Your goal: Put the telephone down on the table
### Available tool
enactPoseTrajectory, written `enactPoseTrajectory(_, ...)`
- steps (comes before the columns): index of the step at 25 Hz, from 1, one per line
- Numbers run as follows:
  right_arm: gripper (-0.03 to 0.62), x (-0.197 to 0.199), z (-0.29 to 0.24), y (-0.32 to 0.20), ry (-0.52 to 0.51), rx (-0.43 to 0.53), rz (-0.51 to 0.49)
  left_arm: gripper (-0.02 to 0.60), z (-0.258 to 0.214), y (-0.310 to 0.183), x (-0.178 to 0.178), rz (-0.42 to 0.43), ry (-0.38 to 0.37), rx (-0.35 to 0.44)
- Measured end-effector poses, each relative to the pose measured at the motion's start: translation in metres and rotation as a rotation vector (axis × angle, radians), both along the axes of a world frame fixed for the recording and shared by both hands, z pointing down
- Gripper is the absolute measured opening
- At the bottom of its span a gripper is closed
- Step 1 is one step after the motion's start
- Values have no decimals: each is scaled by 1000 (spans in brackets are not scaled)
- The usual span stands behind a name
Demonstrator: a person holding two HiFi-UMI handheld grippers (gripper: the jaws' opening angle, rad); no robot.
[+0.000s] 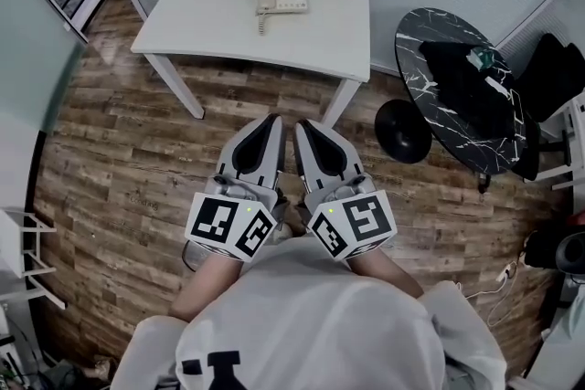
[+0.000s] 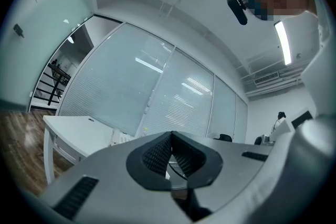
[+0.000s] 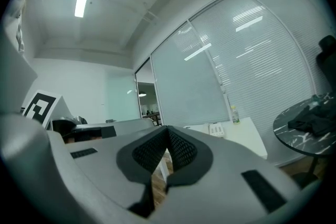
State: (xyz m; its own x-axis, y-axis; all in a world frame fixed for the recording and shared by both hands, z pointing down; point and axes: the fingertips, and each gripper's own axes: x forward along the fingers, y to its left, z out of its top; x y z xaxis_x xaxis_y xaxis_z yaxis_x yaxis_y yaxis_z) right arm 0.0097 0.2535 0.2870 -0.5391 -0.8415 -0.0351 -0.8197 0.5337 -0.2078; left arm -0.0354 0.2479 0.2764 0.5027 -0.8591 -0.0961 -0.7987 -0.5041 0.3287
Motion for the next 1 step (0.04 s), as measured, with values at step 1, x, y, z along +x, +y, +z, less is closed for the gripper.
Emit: enactPoseTrajectory(1,26,-1,0,1,1,0,-2,5,-1,1,-1,0,0,0)
